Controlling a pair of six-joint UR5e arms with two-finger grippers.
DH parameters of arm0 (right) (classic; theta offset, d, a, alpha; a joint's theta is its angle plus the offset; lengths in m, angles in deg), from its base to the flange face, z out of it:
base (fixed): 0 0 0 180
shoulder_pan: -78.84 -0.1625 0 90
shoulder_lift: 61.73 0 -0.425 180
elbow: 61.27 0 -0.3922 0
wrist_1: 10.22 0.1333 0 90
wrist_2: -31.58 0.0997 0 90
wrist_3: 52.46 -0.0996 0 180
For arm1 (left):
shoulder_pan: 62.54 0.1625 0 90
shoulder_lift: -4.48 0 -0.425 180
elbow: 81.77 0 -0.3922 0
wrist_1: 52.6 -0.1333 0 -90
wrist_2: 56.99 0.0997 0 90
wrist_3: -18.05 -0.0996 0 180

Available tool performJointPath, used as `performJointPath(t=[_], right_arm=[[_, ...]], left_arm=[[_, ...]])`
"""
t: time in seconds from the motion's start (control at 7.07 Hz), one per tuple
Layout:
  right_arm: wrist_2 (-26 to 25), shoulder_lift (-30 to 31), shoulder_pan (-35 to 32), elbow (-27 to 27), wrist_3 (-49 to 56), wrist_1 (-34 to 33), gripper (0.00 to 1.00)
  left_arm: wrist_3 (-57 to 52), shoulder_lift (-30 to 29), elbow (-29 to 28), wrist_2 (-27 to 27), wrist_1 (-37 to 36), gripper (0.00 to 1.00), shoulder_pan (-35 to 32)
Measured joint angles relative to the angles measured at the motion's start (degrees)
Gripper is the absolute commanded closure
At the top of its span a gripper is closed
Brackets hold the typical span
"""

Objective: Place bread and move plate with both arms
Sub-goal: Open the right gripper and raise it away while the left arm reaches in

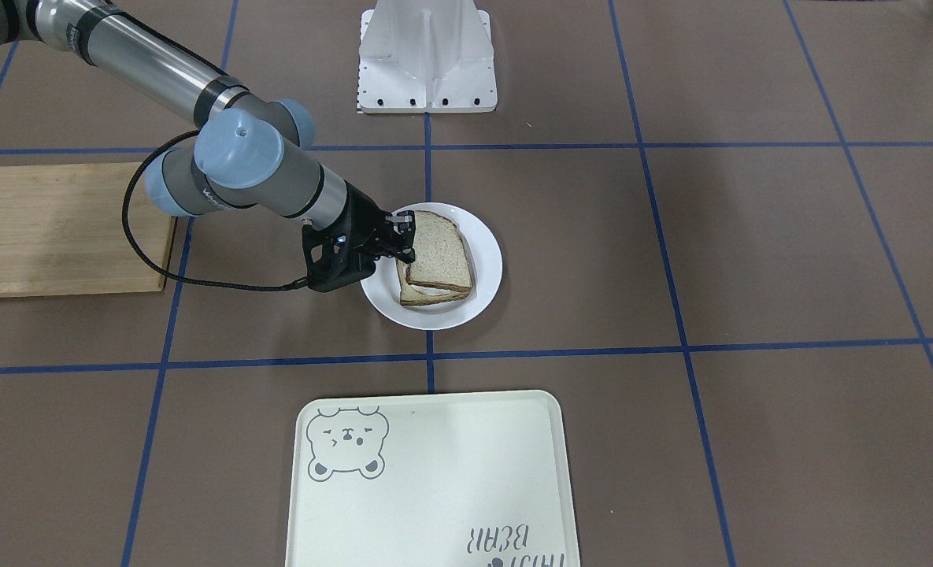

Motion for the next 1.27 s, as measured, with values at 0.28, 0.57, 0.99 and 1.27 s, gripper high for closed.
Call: performJointPath(t=[0.28,0.57,0.99,1.27], right_arm=[[-0.11,0.15,-0.05,-0.04,-0.29,-0.02,0.0],[0.57,0.96,-1.06,0.51,-0.38,0.01,0.0],[5.68,7.79,-7.82,3.69,-0.05,-0.56,0.0],[8.25,11.33,-13.35,4.23,4.72,-2.35,0.0]], left_arm=[[-0.01,-0.06,0.0,-0.04,0.03,0.01,1.19],[3.4,-0.47,-0.24,-2.31,1.6,0.02,4.5],[27.62,-3.24,-1.63,-3.44,17.33,0.02,16.51],[49.45,-10.04,-5.98,-0.33,31.54,0.02,26.43]])
